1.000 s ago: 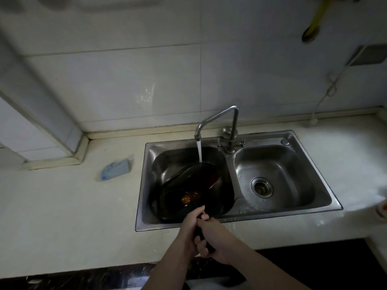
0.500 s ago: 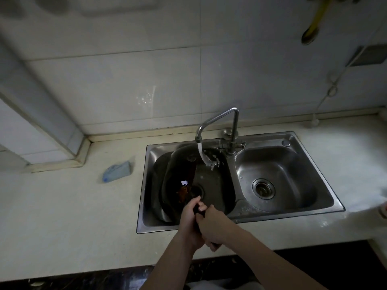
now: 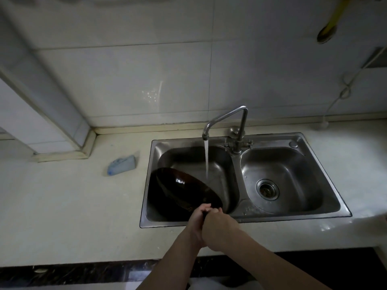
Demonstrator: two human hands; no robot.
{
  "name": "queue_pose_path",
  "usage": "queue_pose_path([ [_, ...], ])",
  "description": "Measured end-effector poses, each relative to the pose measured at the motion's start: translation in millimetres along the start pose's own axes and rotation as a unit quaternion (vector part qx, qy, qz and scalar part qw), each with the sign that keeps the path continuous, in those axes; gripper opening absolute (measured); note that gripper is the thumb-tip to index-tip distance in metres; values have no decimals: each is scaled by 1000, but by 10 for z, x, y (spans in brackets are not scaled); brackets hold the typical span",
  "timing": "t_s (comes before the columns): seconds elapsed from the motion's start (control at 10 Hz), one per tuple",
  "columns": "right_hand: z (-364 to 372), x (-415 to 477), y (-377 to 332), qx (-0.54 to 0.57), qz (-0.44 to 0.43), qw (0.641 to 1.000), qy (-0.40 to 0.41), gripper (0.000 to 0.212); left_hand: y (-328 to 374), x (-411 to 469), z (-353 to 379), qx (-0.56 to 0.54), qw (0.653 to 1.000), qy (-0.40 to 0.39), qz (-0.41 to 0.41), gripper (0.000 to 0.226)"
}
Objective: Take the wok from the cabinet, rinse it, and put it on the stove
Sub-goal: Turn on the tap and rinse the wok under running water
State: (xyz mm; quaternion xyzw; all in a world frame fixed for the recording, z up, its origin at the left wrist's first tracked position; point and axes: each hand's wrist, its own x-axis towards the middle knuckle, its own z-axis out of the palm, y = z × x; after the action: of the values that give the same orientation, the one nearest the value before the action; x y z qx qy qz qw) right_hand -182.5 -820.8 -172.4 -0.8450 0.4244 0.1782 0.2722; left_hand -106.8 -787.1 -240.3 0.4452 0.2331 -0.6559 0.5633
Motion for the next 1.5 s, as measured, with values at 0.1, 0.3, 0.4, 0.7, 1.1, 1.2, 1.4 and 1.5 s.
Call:
queue_pose_path([
  [0.1, 138, 96, 43, 8, -14, 1000, -9, 40, 34, -5, -18, 38, 999, 13, -25, 45],
  [0.3, 311, 134, 234, 438, 106, 874, -180, 22, 29, 118, -136, 162, 982, 86, -55, 30],
  [0.4, 548, 175, 202, 444, 114, 879, -135, 18, 34, 193, -219, 211, 971, 98, -53, 32],
  [0.7, 942, 353, 135, 348, 97, 931, -55, 28, 51, 291, -455, 317, 941, 123, 8, 38],
  [1.1, 960, 396, 86, 342, 124, 929, -64, 31, 161, 212, -480, 436, 892, 115, 22, 42],
  [1.2, 951, 372, 83, 352, 132, 925, -59, 30, 190, 232, -491, 451, 886, 107, 13, 44],
  [1.4, 993, 338, 106, 363, 128, 922, -38, 31, 201, 279, -467, 494, 862, 114, 19, 33],
  [1.5, 970, 329, 149, 352, 128, 926, -39, 30, 218, 323, -381, 544, 830, 121, 15, 35],
])
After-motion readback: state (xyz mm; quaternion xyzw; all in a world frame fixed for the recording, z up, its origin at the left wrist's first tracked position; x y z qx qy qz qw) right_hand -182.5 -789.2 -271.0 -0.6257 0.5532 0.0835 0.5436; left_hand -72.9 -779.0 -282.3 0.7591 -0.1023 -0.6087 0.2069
